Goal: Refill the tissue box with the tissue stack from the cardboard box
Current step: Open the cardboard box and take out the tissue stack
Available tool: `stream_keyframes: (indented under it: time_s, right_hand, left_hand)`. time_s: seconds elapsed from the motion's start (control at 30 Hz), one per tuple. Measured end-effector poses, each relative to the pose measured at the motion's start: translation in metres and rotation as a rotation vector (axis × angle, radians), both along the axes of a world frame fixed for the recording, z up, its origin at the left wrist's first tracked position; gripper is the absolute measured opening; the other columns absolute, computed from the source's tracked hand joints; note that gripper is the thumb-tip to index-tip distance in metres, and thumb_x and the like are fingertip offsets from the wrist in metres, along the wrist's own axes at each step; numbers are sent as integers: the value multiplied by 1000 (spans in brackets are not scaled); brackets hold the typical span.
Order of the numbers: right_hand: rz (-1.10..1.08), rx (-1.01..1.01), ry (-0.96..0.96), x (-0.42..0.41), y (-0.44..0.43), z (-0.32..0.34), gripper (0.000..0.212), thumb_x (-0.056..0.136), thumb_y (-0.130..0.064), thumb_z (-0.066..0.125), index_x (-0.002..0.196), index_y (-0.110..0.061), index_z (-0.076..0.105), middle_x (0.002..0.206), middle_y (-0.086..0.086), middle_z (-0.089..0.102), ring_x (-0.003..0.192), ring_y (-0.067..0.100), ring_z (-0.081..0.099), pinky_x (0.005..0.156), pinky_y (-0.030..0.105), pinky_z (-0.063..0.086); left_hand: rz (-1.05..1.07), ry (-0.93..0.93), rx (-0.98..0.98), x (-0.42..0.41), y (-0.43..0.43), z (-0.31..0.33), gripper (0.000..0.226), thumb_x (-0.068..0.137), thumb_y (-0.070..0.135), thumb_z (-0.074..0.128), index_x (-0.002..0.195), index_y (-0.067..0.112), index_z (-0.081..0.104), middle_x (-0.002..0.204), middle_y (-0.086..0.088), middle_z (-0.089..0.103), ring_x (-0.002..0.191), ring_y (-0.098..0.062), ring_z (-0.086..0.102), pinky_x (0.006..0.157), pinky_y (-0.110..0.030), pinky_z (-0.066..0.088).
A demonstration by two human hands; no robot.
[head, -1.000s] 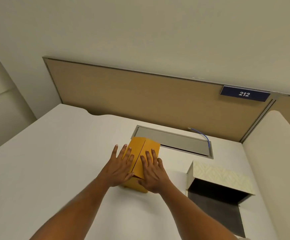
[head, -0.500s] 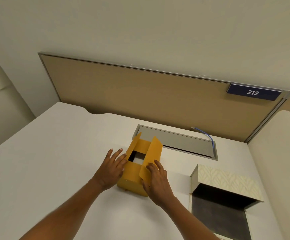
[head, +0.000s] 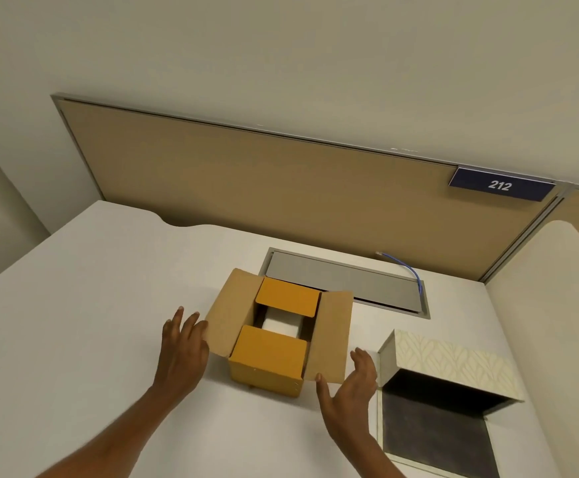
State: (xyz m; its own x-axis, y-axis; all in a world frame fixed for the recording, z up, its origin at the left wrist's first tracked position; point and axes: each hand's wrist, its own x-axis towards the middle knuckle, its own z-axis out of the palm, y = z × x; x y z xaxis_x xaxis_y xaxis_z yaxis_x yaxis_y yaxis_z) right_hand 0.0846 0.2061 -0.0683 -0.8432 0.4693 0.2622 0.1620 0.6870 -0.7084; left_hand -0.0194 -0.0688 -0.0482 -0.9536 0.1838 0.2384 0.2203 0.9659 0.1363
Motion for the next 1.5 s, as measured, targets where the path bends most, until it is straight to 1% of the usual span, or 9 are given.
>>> stream_keyframes:
  time_s: [0.23, 0.53, 0.77, 0.87, 0.93, 1.07, 1.27, 1.43, 1.5]
  right_hand:
    - [155, 438, 150, -55, -16, 73, 35, 71, -17, 73, 104, -14, 61, 113, 11, 63, 124, 37, 42, 89, 49, 41]
    - [340, 851, -598, -161, -6, 62, 71, 79, -18, 66, 138, -1, 32, 136, 25, 45, 132, 46, 29, 103, 52, 31]
    - [472, 694, -667, -189, 18, 75, 36, 73, -31, 63, 96, -12, 44, 81, 5, 53, 92, 30, 51, 82, 44, 31]
    - [441, 457, -681, -205, 28, 90, 35, 80, -27, 56, 108, -7, 54, 97, 11, 65, 95, 28, 56, 79, 41, 28]
    - [414, 314, -668, -216, 36, 96, 34, 82, -24, 56, 107, -1, 63, 106, 17, 68, 100, 29, 60, 81, 40, 34]
    - [365, 120, -681, -232, 46, 97, 31, 84, -23, 58, 60, -7, 49, 63, 7, 55, 78, 30, 55, 76, 39, 40]
    - [155, 133, -725, -233, 40, 84, 29, 90, -40, 55, 92, -11, 52, 103, 9, 61, 108, 33, 51, 94, 46, 37]
    - [-58, 441, -272, -210, -9, 85, 32, 77, -9, 55, 109, -6, 50, 110, 15, 55, 101, 32, 44, 82, 40, 37]
    - [34, 445, -101, -189, -35, 82, 33, 73, -8, 59, 106, -10, 54, 103, 10, 55, 92, 27, 46, 75, 36, 38]
  left_hand:
    - [-136, 76, -117, -1, 59, 33, 53, 81, 38, 47, 123, 9, 60, 139, -19, 53, 134, -48, 35, 106, -66, 24]
    - [-243, -170, -302, -14, 96, 22, 61, 88, 59, 31, 111, 15, 65, 157, -11, 29, 147, -38, 3, 115, -49, -14]
    - [-205, -109, -217, 7, 83, 65, 52, 90, 55, 35, 93, 22, 75, 133, -6, 61, 137, -38, 37, 114, -52, 17]
    - [-236, -39, -107, 24, 69, 69, 46, 89, 49, 44, 72, 22, 77, 116, -2, 72, 126, -36, 52, 106, -54, 38]
    - [-267, -7, -52, 35, 59, 64, 39, 86, 46, 55, 62, 21, 74, 111, -1, 74, 122, -35, 55, 105, -53, 40]
    - [-347, -55, -138, 50, 48, 40, 33, 72, 50, 72, 57, 21, 71, 108, 0, 75, 119, -35, 58, 110, -48, 23]
    - [-388, -152, -211, 49, 36, 15, 40, 56, 59, 80, 49, 23, 66, 103, 2, 76, 109, -36, 65, 112, -42, 9]
    - [-378, -197, -142, 39, 54, 40, 32, 65, 55, 76, 59, 24, 72, 98, 1, 77, 107, -32, 66, 97, -51, 48]
    - [-358, -157, -58, 27, 68, 54, 23, 66, 46, 79, 68, 24, 75, 89, 4, 77, 95, -23, 69, 85, -38, 56]
